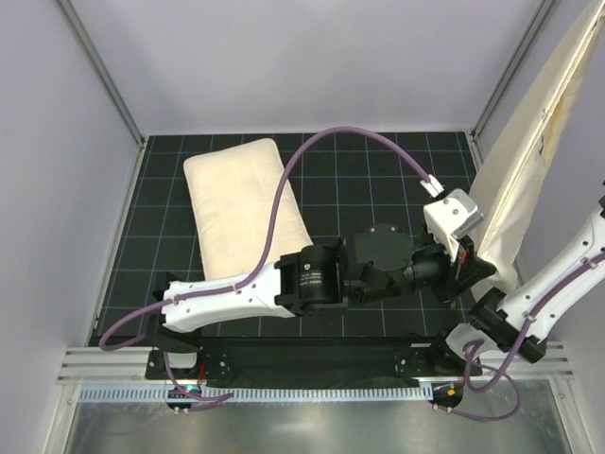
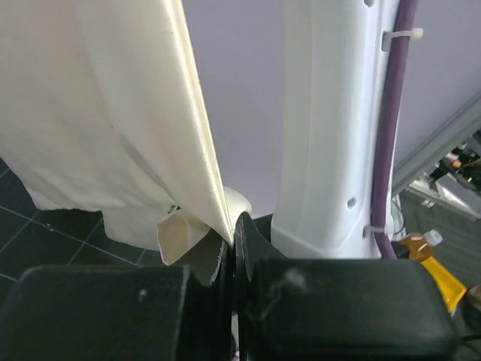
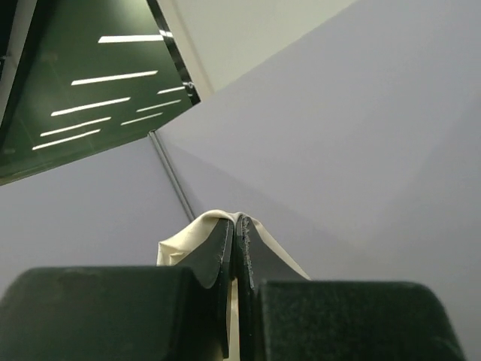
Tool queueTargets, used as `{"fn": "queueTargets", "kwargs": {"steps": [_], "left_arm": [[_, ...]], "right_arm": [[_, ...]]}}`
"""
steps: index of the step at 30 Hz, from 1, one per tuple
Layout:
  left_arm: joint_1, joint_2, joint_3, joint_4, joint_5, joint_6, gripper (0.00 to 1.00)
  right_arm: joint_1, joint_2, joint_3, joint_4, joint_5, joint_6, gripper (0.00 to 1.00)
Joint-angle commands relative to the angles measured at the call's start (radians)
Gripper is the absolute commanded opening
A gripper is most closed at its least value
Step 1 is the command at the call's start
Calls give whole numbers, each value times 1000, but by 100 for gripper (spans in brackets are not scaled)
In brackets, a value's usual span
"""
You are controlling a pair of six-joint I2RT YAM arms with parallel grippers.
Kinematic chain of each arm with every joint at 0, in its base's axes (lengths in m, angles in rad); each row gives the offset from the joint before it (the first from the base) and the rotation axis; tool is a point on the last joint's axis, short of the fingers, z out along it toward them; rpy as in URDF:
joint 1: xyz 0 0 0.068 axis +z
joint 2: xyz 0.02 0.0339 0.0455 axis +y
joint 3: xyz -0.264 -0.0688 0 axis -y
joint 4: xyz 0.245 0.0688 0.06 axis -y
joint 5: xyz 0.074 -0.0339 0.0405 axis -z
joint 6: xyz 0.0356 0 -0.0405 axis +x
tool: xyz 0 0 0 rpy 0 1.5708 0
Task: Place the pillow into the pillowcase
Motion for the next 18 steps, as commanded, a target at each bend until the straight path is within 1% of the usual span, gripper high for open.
{"fn": "queueTargets", "kwargs": {"steps": [1, 2, 3, 4, 5, 6, 7, 8, 9, 10, 11, 12, 13, 15, 16, 17, 18], "left_arm": [[79, -57, -49, 45, -30, -167, 0], [130, -87, -191, 69, 85, -248, 0], [185, -121, -279, 111, 138, -330, 0], [282, -203, -393, 231, 170, -467, 0], [324, -242, -489, 264, 159, -506, 0], [358, -285, -660, 287, 143, -536, 0], [416, -348, -728, 310, 131, -551, 0], [443, -382, -787, 311, 113, -557, 0], [461, -411, -856, 314, 94, -563, 0], [499, -467, -972, 321, 79, -571, 0], [518, -495, -1037, 344, 74, -594, 0], [533, -517, -1087, 344, 74, -603, 0], [564, -569, -1181, 343, 73, -614, 0], [583, -616, -1247, 343, 67, -619, 0], [590, -638, -1294, 343, 48, -614, 0], [590, -682, -1313, 329, 41, -605, 0], [592, -699, -1332, 296, 34, -603, 0]], "right_arm": [[142, 112, -12, -201, -93, -110, 4], [187, 114, -21, -281, -65, -193, 4], [229, 120, -66, -342, -50, -273, 4], [316, 124, -102, -378, -33, -324, 4], [348, 137, -188, -410, -12, -396, 4], [388, 143, -230, -418, 5, -422, 4], [421, 147, -270, -423, 19, -448, 4], [488, 155, -306, -438, 36, -515, 4], [519, 163, -368, -452, 60, -548, 4], [546, 186, -389, -468, 111, -585, 4], [601, 201, -406, -493, 140, -614, 4], [625, 218, -434, -498, 182, -652, 4], [652, 268, -443, -499, 197, -663, 4], [720, 330, -427, -513, 219, -709, 4], [743, 397, -407, -533, 248, -730, 4], [764, 441, -343, -585, 262, -760, 4], [816, 480, -301, -619, 280, -814, 4]]}}
